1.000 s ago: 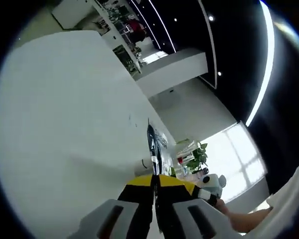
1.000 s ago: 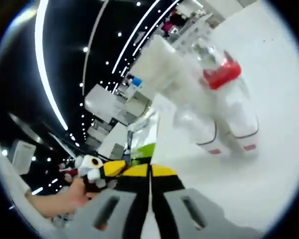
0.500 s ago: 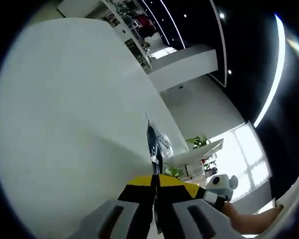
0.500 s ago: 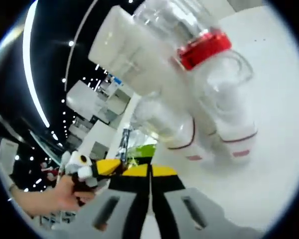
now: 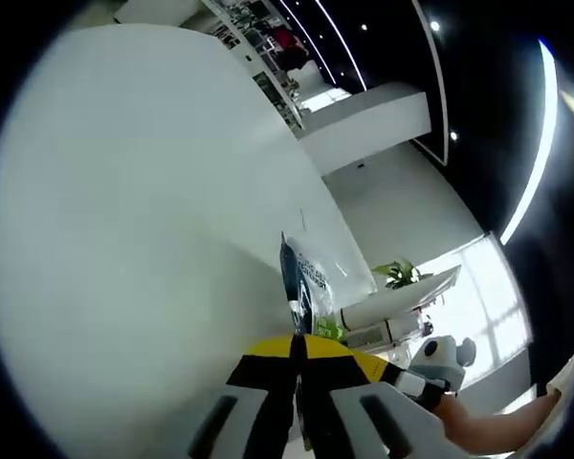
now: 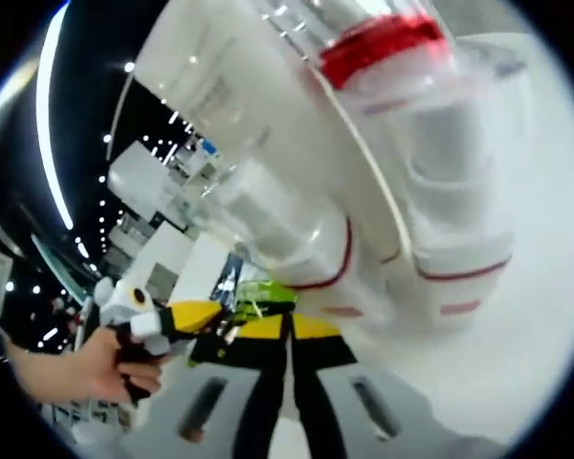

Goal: Arrange the skincare products in the storage area until every visible bottle or jar stands upright without overlapping.

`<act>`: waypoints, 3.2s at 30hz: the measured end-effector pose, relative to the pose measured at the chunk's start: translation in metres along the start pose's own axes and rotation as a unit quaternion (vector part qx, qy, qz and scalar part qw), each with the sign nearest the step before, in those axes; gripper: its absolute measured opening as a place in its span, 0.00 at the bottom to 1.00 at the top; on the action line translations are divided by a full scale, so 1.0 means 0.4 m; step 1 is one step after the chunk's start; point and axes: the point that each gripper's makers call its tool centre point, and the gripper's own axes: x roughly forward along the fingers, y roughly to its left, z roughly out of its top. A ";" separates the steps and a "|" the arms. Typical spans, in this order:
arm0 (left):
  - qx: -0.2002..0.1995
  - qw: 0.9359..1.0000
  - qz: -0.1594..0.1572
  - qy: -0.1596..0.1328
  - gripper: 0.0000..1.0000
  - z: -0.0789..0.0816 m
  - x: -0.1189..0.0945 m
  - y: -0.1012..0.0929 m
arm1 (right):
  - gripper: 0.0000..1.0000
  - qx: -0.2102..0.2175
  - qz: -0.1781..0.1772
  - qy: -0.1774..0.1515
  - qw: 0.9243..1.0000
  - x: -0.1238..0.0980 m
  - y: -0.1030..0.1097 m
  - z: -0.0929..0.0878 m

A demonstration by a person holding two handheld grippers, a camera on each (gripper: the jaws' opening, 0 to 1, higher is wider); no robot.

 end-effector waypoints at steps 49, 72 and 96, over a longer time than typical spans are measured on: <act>0.058 0.997 0.055 0.003 0.17 0.013 -0.005 0.015 | 0.03 -0.080 -0.031 0.048 0.995 -0.015 -0.017 -0.086; 0.171 0.982 0.079 -0.019 0.28 -0.042 -0.301 -0.035 | 0.26 -0.113 0.033 0.015 0.993 -0.125 0.106 -0.061; 0.233 0.935 0.268 0.018 0.50 -0.244 -0.649 0.128 | 0.33 -0.094 0.065 -0.010 0.993 -0.334 0.115 -0.160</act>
